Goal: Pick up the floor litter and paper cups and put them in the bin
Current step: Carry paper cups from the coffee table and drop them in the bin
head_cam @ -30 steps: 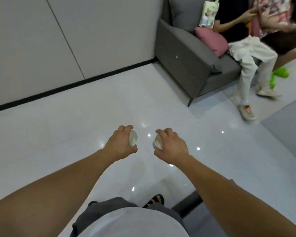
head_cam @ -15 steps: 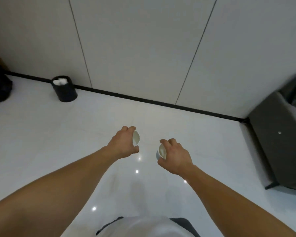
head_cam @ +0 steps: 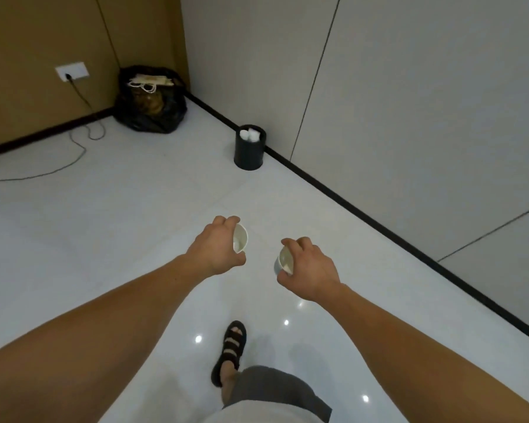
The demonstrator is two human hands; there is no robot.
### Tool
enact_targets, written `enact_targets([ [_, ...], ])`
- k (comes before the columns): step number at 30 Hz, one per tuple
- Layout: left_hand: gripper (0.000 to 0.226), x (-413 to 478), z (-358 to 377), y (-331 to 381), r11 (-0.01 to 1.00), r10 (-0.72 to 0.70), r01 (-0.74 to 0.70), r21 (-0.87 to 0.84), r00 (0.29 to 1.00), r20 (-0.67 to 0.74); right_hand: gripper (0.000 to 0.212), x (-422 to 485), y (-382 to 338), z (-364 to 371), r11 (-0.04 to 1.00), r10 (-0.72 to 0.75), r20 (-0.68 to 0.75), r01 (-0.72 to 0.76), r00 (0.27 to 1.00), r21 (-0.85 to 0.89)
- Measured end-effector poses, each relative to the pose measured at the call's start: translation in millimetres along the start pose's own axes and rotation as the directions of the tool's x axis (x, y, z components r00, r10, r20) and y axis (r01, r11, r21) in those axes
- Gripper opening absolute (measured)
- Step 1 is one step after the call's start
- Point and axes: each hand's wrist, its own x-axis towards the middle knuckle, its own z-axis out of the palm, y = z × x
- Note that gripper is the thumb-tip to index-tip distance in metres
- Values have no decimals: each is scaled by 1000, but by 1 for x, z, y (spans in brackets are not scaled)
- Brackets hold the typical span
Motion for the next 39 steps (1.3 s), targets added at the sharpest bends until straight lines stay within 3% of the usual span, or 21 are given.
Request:
enact_targets([
  [6,84,69,-67,-69,979,-202,203,3,978,-47,72,152,-64,-6,988,-152,39,151,988,38],
  [12,84,141,-115,-121,956,-292,292,-18,953,-85,71,263,-105,-25,967,-255,48,254,966,29],
  [19,83,267,-150,-163,969,-245,244,-30,968,-49,71,387,-118,-28,981,-190,86,193,978,-25],
  [29,83,477,-237,-195,999,-30,29,25,999,38,71,564,-127,-54,998,60,5,-60,998,33],
  [35,85,597,-249,-183,999,35,-38,23,991,129,74,651,-91,-57,971,205,48,-210,978,118],
  [39,85,691,-250,-169,997,57,-63,45,990,125,72,737,-55,-67,973,197,14,-198,980,117],
])
